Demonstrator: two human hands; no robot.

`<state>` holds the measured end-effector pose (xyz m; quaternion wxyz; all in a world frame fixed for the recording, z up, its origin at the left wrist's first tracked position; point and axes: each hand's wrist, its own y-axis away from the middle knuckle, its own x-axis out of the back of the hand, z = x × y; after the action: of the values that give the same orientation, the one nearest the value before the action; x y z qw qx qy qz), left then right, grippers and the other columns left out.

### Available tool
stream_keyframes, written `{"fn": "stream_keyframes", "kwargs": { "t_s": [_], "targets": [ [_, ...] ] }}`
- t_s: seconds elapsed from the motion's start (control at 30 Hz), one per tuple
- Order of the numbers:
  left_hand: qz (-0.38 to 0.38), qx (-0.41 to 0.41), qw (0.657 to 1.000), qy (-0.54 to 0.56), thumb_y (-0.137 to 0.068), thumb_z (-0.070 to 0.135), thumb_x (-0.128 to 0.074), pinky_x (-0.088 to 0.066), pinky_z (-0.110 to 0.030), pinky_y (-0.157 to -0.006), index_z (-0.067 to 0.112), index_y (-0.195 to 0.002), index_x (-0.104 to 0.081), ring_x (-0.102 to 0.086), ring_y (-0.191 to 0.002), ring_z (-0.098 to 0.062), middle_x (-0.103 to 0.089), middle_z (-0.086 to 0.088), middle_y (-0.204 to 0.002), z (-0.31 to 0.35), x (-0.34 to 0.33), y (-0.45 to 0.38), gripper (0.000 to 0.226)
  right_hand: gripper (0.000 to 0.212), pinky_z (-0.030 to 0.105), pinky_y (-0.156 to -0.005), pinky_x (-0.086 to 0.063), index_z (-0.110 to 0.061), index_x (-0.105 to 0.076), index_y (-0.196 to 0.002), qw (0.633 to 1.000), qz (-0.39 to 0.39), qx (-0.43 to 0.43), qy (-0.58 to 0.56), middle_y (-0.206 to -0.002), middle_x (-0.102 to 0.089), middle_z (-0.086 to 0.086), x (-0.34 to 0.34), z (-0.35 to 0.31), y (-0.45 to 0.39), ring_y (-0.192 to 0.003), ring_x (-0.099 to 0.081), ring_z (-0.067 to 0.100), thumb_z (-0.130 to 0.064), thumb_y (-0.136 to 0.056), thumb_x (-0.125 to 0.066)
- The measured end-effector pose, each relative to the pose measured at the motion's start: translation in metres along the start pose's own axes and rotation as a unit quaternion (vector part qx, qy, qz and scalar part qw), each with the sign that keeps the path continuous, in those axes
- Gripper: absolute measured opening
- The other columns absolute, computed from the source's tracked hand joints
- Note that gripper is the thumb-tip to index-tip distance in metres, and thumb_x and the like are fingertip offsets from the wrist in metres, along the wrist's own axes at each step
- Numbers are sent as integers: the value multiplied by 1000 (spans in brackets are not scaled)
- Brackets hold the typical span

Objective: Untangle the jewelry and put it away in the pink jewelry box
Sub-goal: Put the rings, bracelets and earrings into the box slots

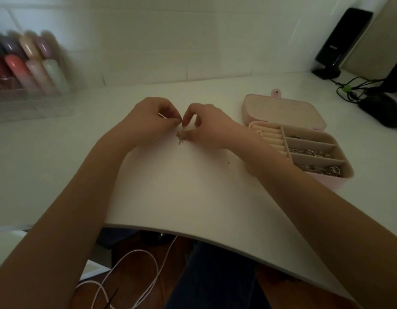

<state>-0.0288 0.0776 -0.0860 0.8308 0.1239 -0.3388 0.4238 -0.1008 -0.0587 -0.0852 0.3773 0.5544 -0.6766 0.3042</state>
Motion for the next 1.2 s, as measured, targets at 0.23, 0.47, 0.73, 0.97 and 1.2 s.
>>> {"fn": "stream_keyframes", "kwargs": {
  "t_s": [0.23,0.47,0.73,0.97,1.2],
  "targets": [
    [-66,6,998,8,-74,28,-77,-43,-20,-65,22,-85,-68,-61,-73,-9,-69,2,-81,-3,1,5,15,20,23,-77,-32,-12,-61,-105,999,24,26,33,-112,-52,11,-5,1,0,-101,-51,24,-27,-91,-57],
    [-38,-3,997,70,-72,16,-78,-46,-15,-63,11,-79,-68,-64,-63,-6,-72,-6,-75,1,4,7,13,19,18,-57,-38,-14,-61,-79,993,82,-28,-84,-83,-63,6,13,-6,12,-71,-56,13,-28,-90,-60],
    [35,-93,990,105,-71,7,-77,-51,-29,-74,17,-75,-65,-66,-70,-12,-69,-2,-73,16,-10,11,17,29,22,-59,-58,7,-57,-105,801,-13,-190,-568,-88,-62,19,15,-9,64,-65,-66,21,-20,-96,-53],
    [96,-194,972,87,-69,5,-78,-45,-13,-63,20,-69,-60,-62,-64,3,-65,14,-63,32,-20,20,23,18,25,-64,-60,6,-61,-96,790,82,-159,-586,-82,-63,17,26,-10,61,-66,-65,22,-12,-93,-57],
    [177,-273,944,51,-73,3,-72,-46,-15,-64,5,-75,-61,-58,-69,2,-63,11,-71,45,-31,27,12,9,23,-60,-57,1,-62,-90,790,133,-120,-586,-77,-64,12,37,-5,70,-64,-64,15,1,-82,-67]
  ]
}}
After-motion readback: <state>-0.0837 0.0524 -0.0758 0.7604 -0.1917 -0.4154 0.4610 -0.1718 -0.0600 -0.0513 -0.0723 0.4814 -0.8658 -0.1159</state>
